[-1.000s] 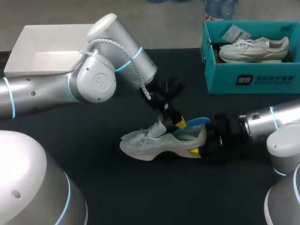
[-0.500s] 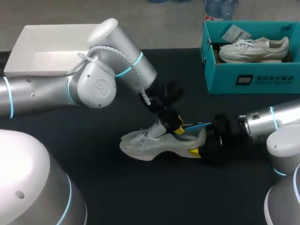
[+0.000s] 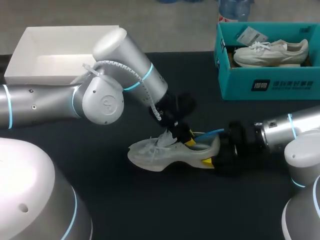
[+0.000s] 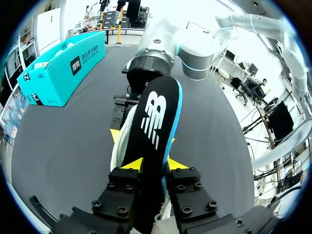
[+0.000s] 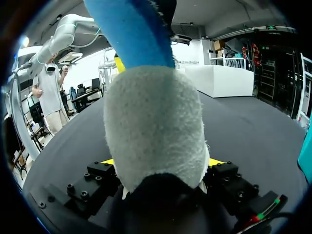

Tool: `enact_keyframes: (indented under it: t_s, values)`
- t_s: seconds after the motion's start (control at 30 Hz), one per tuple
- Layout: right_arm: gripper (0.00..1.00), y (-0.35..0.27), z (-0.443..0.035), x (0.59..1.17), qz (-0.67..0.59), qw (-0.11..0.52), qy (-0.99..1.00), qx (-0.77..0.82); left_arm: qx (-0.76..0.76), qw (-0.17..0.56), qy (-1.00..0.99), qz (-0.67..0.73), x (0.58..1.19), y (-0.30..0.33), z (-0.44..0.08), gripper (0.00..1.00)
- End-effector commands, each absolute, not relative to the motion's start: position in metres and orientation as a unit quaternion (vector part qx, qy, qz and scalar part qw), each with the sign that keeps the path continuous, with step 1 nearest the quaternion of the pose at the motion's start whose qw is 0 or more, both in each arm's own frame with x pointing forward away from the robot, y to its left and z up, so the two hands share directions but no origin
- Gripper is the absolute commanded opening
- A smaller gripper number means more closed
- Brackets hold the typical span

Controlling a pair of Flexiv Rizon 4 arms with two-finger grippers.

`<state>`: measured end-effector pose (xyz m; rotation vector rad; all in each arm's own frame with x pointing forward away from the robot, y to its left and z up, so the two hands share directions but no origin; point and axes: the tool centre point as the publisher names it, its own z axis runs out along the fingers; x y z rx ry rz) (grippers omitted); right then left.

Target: Take the shoe out of the shoebox, open the shoe tongue, remove and reinsert the insole, then place the shoe into the shoebox

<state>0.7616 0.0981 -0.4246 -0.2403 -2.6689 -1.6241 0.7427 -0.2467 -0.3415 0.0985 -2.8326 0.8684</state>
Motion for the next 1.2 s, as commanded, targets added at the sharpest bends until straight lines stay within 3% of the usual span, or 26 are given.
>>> enact_keyframes:
  t_s: [0.03, 0.4, 1.2]
  values:
    - [0.00, 0.099, -0.424, 0.761, -0.517, 0.004, -0.853, -0.077, 0.036, 0.082, -0.954, 0.286, 0.739, -0.249, -0.342, 0.00]
    - [0.00, 0.099, -0.424, 0.761, -0.517, 0.004, -0.853, -0.077, 0.037, 0.086, -0.947, 0.307, 0.732, -0.242, -0.316, 0.00]
    - [0.00, 0.099, -0.424, 0.761, -0.517, 0.004, -0.853, -0.077, 0.054, 0.214, -0.873, 0.435, 0.739, -0.267, -0.198, 0.00]
